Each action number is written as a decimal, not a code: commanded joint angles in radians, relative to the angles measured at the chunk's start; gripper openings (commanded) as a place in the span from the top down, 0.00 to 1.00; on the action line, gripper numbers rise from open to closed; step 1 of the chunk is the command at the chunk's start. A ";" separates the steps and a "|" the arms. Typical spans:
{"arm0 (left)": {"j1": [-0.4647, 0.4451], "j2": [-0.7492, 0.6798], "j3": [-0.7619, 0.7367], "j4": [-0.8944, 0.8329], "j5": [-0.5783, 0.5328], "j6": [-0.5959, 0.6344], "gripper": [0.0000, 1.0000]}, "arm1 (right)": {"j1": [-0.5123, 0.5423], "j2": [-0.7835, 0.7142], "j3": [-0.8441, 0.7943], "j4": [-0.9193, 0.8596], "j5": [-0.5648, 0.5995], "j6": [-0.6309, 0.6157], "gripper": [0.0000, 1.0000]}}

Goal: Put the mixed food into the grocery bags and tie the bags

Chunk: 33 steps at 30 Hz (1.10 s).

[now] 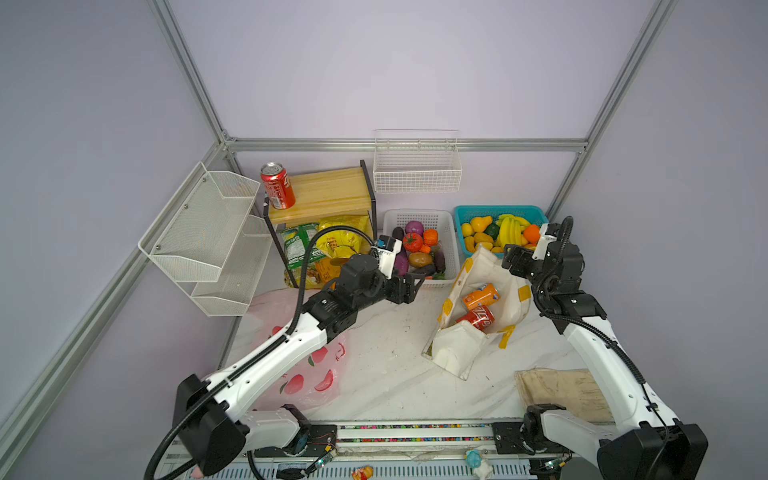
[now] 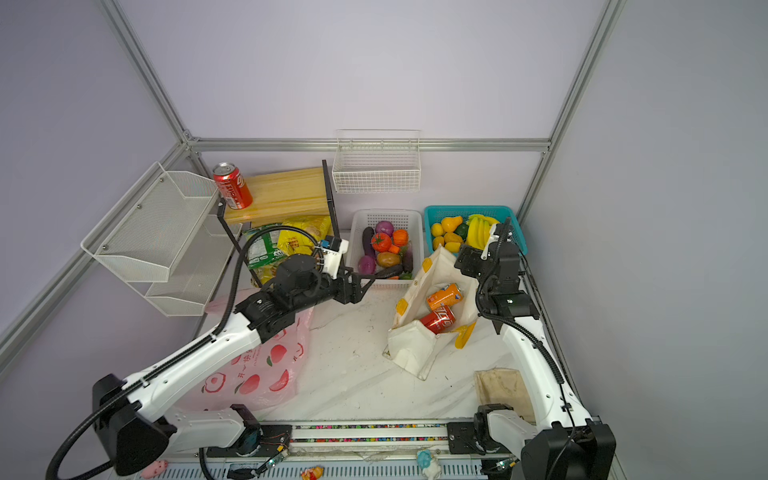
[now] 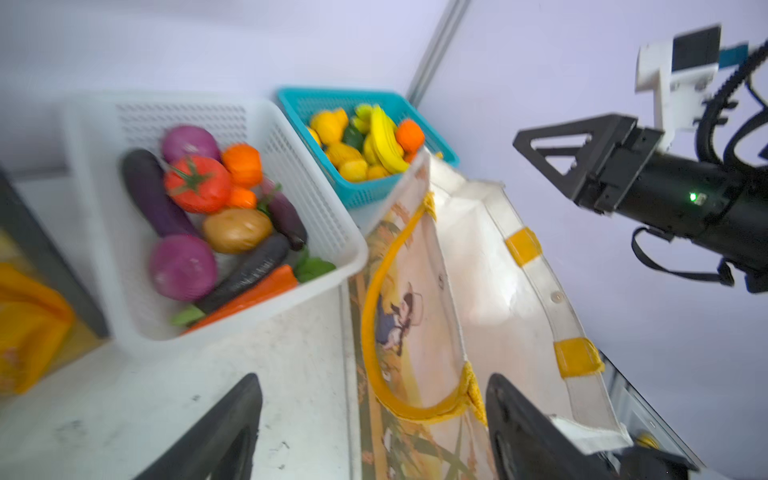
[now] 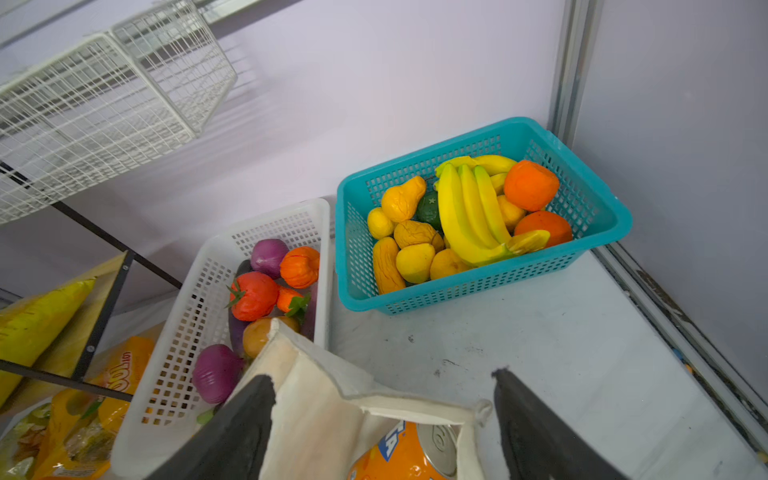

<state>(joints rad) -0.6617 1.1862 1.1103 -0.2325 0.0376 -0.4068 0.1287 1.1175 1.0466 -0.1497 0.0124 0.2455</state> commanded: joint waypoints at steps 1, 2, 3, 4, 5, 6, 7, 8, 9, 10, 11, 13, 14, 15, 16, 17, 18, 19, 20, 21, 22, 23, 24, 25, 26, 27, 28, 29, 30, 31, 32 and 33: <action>0.055 -0.110 -0.101 -0.079 -0.206 0.001 0.15 | 0.089 0.015 0.068 0.047 0.049 -0.016 0.13; 0.076 -0.137 -0.120 -0.111 -0.235 -0.012 0.15 | 0.121 0.025 0.085 0.048 0.074 -0.024 0.13; 0.102 -0.166 -0.145 -0.147 -0.266 -0.029 0.15 | 0.158 0.037 0.107 0.047 0.101 -0.036 0.12; 0.122 -0.196 -0.173 -0.174 -0.302 -0.041 0.15 | 0.191 0.048 0.122 0.050 0.124 -0.047 0.12; 0.141 -0.220 -0.203 -0.193 -0.328 -0.049 0.15 | 0.212 0.053 0.126 0.060 0.131 -0.052 0.12; 0.166 -0.241 -0.238 -0.212 -0.350 -0.057 0.14 | 0.230 0.057 0.126 0.075 0.133 -0.055 0.12; 0.196 -0.256 -0.268 -0.236 -0.360 -0.073 0.14 | 0.243 0.062 0.125 0.087 0.131 -0.055 0.12; 0.219 -0.264 -0.291 -0.254 -0.359 -0.085 0.14 | 0.250 0.068 0.125 0.096 0.128 -0.055 0.12; 0.242 -0.267 -0.316 -0.268 -0.348 -0.096 0.14 | 0.257 0.078 0.126 0.101 0.124 -0.056 0.12; 0.261 -0.265 -0.343 -0.273 -0.333 -0.107 0.14 | 0.265 0.087 0.126 0.104 0.124 -0.059 0.12; 0.272 -0.259 -0.362 -0.271 -0.319 -0.112 0.14 | 0.268 0.093 0.126 0.107 0.125 -0.060 0.12; 0.288 -0.229 -0.403 -0.252 -0.301 -0.125 0.14 | 0.272 0.100 0.122 0.118 0.124 -0.060 0.12; 0.292 -0.208 -0.413 -0.240 -0.287 -0.125 0.14 | 0.274 0.102 0.119 0.126 0.120 -0.059 0.12; 0.296 -0.175 -0.420 -0.229 -0.273 -0.123 0.14 | 0.275 0.102 0.117 0.131 0.116 -0.060 0.12; 0.295 -0.139 -0.421 -0.218 -0.258 -0.122 0.14 | 0.274 0.102 0.116 0.135 0.111 -0.060 0.12; 0.296 -0.108 -0.419 -0.208 -0.245 -0.123 0.15 | 0.274 0.102 0.114 0.139 0.109 -0.060 0.12; 0.297 -0.070 -0.414 -0.201 -0.240 -0.136 0.16 | 0.274 0.101 0.110 0.144 0.108 -0.059 0.12; 0.298 -0.031 -0.404 -0.200 -0.238 -0.143 0.18 | 0.274 0.099 0.107 0.147 0.107 -0.060 0.12; 0.297 0.001 -0.393 -0.205 -0.239 -0.142 0.20 | 0.275 0.098 0.104 0.148 0.106 -0.060 0.12; 0.297 0.036 -0.379 -0.206 -0.240 -0.137 0.23 | 0.274 0.096 0.101 0.149 0.104 -0.058 0.12; 0.297 0.066 -0.371 -0.203 -0.234 -0.134 0.26 | 0.274 0.094 0.097 0.148 0.103 -0.058 0.13; 0.297 0.087 -0.366 -0.196 -0.221 -0.132 0.29 | 0.274 0.091 0.094 0.150 0.102 -0.058 0.12; 0.297 0.107 -0.361 -0.189 -0.205 -0.131 0.33 | 0.274 0.089 0.088 0.150 0.101 -0.058 0.13; 0.297 0.127 -0.360 -0.180 -0.182 -0.133 0.39 | 0.273 0.085 0.083 0.150 0.104 -0.058 0.13; 0.296 0.137 -0.359 -0.172 -0.158 -0.135 0.44 | 0.275 0.084 0.079 0.150 0.105 -0.058 0.13; 0.290 0.147 -0.359 -0.158 -0.133 -0.145 0.52 | 0.274 0.083 0.076 0.150 0.106 -0.058 0.13; 0.278 0.151 -0.362 -0.136 -0.113 -0.157 0.58 | 0.273 0.081 0.073 0.150 0.107 -0.058 0.13; 0.258 0.152 -0.363 -0.111 -0.095 -0.171 0.65 | 0.274 0.082 0.072 0.151 0.106 -0.057 0.13; 0.232 0.156 -0.365 -0.077 -0.075 -0.189 0.71 | 0.273 0.084 0.071 0.153 0.105 -0.057 0.13; 0.204 0.162 -0.364 -0.037 -0.055 -0.211 0.75 | 0.274 0.085 0.072 0.155 0.103 -0.054 0.13; 0.172 0.170 -0.357 -0.003 -0.044 -0.233 0.79 | 0.274 0.088 0.071 0.157 0.100 -0.052 0.13; 0.136 0.188 -0.346 0.041 -0.030 -0.253 0.80 | 0.274 0.091 0.070 0.160 0.097 -0.050 0.14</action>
<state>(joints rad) -0.4572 1.3544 0.7315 -0.3504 -0.0765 -0.5915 0.3985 1.2213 1.1229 -0.0284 0.1127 0.1967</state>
